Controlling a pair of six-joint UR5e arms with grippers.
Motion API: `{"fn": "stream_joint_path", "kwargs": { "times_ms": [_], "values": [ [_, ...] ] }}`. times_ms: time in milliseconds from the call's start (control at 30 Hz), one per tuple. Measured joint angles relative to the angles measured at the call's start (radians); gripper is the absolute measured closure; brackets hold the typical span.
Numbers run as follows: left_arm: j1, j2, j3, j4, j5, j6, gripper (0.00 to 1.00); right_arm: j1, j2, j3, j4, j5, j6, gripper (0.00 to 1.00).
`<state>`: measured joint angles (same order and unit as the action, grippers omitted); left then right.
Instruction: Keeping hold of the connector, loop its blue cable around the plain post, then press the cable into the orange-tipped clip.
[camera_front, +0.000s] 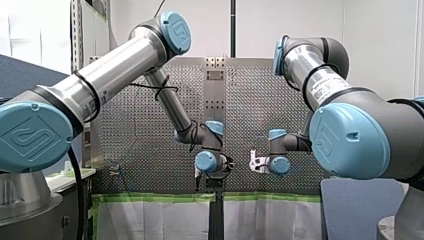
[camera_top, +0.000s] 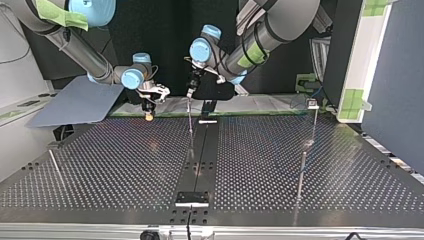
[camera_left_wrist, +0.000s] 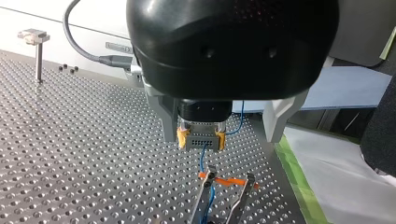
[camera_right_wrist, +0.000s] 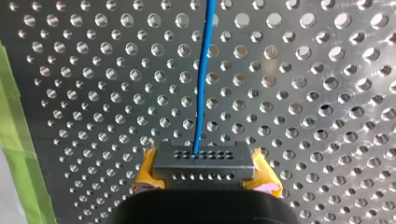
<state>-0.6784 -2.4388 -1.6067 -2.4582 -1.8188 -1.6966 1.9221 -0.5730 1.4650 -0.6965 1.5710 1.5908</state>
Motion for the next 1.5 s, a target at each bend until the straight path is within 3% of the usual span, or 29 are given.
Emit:
{"fn": "stream_joint_path", "kwargs": {
  "times_ms": [400,900,1500],
  "values": [
    [-0.002,0.0,0.0,-0.016,-0.034,0.001,0.1,0.001,0.001,0.0,-0.001,-0.004,0.0,1.0],
    [-0.012,-0.001,-0.001,-0.067,-0.147,0.033,0.1,0.001,0.001,0.0,-0.001,-0.005,0.0,1.0],
    [-0.013,-0.001,-0.001,-0.068,-0.153,0.035,0.1,0.001,0.001,0.0,0.001,-0.005,0.001,1.0]
  ]
}}
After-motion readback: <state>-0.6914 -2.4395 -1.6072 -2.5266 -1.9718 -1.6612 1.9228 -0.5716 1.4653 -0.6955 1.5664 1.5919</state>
